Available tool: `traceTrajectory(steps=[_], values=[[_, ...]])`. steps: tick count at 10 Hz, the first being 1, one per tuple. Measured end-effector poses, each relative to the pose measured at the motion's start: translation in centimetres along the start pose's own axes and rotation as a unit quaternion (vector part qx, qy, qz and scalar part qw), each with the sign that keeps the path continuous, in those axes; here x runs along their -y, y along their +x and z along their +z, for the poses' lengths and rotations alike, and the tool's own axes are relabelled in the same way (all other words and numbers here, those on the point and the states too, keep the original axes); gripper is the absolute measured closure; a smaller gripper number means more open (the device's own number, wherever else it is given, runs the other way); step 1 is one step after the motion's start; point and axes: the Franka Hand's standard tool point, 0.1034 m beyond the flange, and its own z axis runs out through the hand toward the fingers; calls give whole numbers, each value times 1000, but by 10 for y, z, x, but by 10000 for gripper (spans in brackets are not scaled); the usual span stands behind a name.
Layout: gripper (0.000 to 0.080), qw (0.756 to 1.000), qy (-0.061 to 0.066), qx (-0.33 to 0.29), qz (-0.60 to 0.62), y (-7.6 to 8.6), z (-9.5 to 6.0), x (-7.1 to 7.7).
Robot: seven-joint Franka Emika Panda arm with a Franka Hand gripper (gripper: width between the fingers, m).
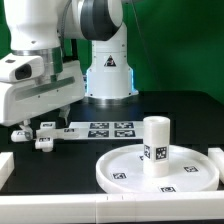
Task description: Assemble round table
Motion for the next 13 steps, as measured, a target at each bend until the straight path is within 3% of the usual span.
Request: traceTrajectory(steps=[7, 9, 13], values=[[151, 1000, 8, 5, 0, -3, 9, 4], [356, 1000, 8, 5, 0, -3, 9, 4], [356, 1000, 7, 4, 5, 1, 3, 5]])
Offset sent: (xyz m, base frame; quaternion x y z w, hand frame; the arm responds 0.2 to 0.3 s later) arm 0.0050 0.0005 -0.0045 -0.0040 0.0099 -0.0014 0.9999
